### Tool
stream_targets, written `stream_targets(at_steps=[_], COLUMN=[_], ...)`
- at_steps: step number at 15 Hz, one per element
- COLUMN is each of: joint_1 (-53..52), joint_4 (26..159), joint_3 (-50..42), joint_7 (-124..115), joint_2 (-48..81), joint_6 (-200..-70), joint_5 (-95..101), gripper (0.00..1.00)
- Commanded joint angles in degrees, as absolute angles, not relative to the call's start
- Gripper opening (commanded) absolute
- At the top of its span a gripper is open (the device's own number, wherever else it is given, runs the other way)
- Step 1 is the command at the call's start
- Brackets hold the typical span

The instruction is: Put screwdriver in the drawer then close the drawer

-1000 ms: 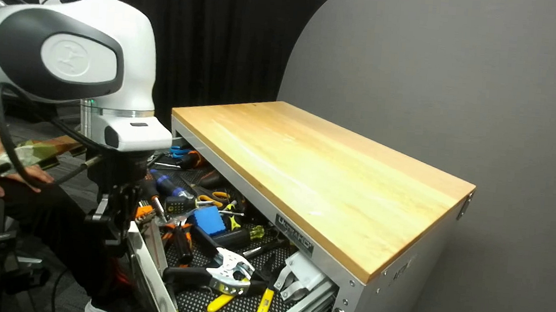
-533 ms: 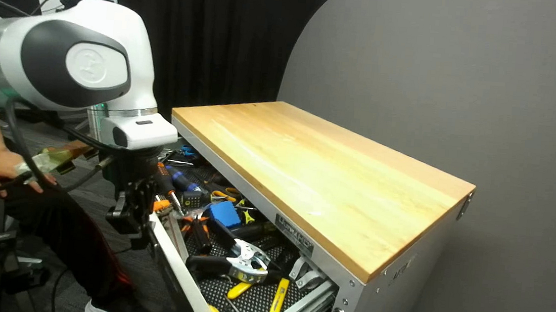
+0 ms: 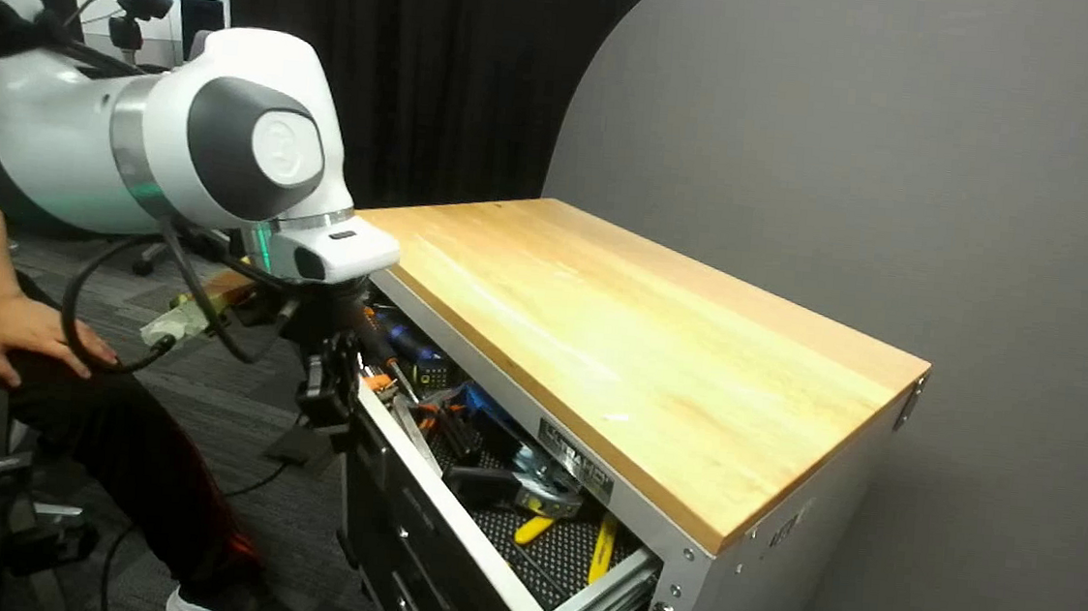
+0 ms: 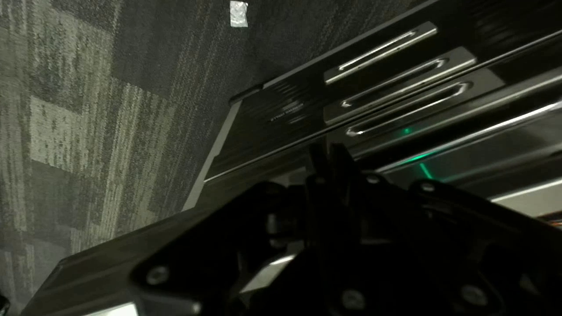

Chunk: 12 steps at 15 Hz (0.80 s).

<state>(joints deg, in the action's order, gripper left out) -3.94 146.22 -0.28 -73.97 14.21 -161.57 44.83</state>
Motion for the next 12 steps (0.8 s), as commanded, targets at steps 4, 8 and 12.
stream_targets(at_steps=[4,8,12], joint_1=[-7.71,-8.96,-10.29], joint_4=[135.9,132.17,128.84], joint_3=[-1.56,-2.63,-3.86], joint_7=[-79.73,-81.74,-85.05], joint_2=[22.85,24.74,26.68], joint_6=[-164.9,-165.04,-166.33], joint_5=[52.14,56.05,60.52], gripper=[0.1,0.1,0.1])
